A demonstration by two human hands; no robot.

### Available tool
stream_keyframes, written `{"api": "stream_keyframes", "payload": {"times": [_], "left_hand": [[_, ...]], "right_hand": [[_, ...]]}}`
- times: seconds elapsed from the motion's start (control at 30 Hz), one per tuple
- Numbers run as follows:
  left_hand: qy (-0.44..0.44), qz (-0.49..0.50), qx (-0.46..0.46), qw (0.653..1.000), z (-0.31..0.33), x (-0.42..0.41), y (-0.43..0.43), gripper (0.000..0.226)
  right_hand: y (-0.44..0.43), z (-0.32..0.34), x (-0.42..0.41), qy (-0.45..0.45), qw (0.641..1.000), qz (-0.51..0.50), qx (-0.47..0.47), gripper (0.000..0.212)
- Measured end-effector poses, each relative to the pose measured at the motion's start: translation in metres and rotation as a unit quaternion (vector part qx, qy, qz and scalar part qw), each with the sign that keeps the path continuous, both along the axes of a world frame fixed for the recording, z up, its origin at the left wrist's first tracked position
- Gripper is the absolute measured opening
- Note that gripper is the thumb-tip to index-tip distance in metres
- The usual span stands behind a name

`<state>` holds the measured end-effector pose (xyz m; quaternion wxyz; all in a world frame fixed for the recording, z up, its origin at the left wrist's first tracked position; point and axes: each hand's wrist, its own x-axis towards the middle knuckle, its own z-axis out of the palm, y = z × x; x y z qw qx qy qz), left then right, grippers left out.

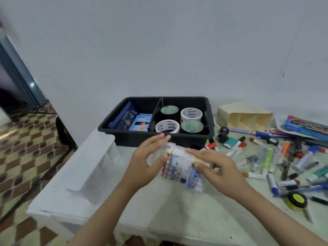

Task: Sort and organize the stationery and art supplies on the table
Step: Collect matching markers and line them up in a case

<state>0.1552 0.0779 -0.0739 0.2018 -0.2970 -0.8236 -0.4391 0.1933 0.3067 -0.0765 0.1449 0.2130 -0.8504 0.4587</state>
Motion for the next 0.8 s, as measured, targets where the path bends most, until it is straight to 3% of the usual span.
{"api": "stream_keyframes", "payload": {"times": [0.1, 0.2, 0.3, 0.37, 0.53, 0.67, 0.8], "left_hand": [[-0.052, -0.011, -0.007, 0.999, 0.018, -0.048, -0.038, 0.044], [-0.081, 0.025, -0.039, 0.996, 0.032, -0.096, -0.077, 0.048], [-0.083, 0.107, -0.120, 0.983, 0.035, -0.150, -0.123, 0.045], [-0.118, 0.137, -0.174, 0.968, 0.029, -0.183, -0.152, 0.040], [-0.188, 0.128, -0.202, 0.952, 0.018, -0.218, -0.188, 0.040], [-0.170, 0.130, -0.171, 0.962, 0.006, -0.223, -0.197, 0.041], [-0.155, 0.115, -0.152, 0.969, -0.002, -0.224, -0.198, 0.042]], "right_hand": [[-0.027, 0.022, -0.044, -0.096, 0.993, 0.011, -0.075, 0.032], [-0.056, 0.035, -0.087, -0.130, 0.983, -0.019, -0.128, 0.029], [-0.091, 0.049, -0.123, -0.220, 0.938, -0.043, -0.264, 0.026], [-0.111, 0.056, -0.147, -0.245, 0.918, -0.082, -0.301, 0.024], [-0.152, 0.056, -0.208, -0.204, 0.941, -0.215, -0.161, 0.024], [-0.183, 0.050, -0.232, -0.212, 0.942, -0.231, -0.116, 0.020], [-0.203, 0.041, -0.247, -0.200, 0.947, -0.250, -0.014, 0.030]]}}
